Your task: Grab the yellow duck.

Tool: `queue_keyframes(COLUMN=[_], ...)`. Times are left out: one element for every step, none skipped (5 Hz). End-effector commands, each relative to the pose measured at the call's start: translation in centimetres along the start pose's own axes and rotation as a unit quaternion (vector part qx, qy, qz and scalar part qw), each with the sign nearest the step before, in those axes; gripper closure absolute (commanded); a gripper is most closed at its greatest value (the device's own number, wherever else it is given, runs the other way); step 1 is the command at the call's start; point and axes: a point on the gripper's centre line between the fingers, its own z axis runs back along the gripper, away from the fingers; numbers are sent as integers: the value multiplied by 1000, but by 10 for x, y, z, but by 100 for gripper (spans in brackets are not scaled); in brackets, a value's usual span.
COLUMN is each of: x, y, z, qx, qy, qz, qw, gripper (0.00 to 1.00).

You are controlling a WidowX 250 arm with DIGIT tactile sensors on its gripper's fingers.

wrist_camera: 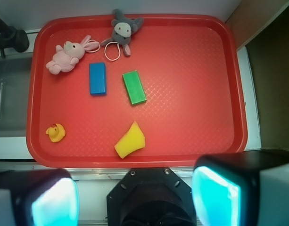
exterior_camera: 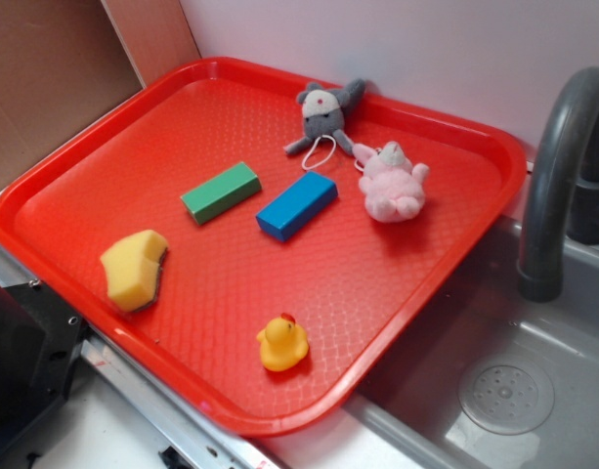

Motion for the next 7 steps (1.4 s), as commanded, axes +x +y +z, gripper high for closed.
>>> queue_keyframes(x=[0,23,36,38,33,26,23], y=[0,-12,-36,-66,-95,-117,-127], z=[0,4,0,-8,-31,-54,-88], qx=[0,35,48,50,29,11,10], qy=[0,-54,-73,-88,-62,-47,-23], qz=[0,-129,-254,-374,-488,-594,-684], qw=[1000,990,963,922,870,803,729], gripper=[0,0,0,0,0,0,0])
